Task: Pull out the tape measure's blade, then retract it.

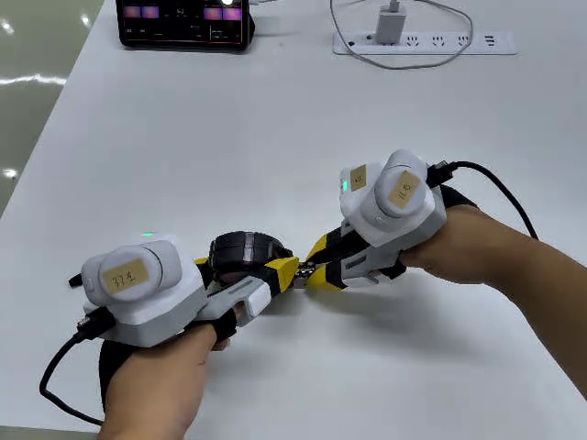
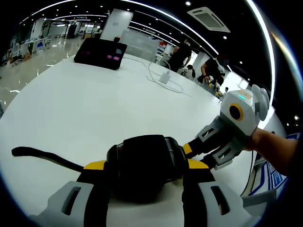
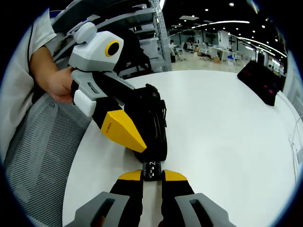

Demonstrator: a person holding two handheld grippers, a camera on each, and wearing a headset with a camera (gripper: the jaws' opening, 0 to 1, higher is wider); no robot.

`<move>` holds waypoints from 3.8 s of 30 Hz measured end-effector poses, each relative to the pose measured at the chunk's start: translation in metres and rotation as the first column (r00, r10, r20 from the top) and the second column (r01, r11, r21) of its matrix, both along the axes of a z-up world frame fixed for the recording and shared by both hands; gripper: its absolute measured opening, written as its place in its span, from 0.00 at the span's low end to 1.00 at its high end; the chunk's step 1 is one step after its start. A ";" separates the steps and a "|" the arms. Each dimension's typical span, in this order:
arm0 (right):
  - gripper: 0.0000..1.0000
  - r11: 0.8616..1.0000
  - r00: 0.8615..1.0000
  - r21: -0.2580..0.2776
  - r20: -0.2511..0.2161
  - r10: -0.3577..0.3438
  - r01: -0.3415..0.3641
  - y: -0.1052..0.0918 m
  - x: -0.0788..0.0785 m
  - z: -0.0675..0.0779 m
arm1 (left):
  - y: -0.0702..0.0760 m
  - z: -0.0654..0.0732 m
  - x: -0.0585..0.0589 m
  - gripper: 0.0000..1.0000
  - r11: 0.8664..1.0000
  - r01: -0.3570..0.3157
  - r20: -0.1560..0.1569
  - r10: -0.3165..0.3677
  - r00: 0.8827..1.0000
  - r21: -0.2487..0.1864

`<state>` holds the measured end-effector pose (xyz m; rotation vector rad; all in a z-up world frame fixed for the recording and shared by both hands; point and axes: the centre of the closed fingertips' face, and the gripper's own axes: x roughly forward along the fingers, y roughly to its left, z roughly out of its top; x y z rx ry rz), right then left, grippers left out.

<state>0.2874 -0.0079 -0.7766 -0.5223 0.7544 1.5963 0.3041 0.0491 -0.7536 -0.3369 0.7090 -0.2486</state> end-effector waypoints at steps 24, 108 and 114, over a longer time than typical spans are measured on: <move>0.10 1.000 1.000 -0.006 0.022 0.012 -0.012 0.004 0.000 0.001 | 0.000 0.000 0.000 0.57 1.000 -0.004 -0.005 0.004 1.000 -0.004; 0.39 0.969 0.976 0.135 0.043 -0.213 0.205 -0.006 0.001 0.027 | 0.005 0.016 -0.006 0.77 0.973 0.175 0.091 -0.189 0.978 0.148; 0.47 0.959 0.967 0.143 0.029 -0.252 0.246 -0.015 -0.002 0.029 | 0.009 0.019 -0.010 0.82 0.954 0.216 0.097 -0.239 0.966 0.207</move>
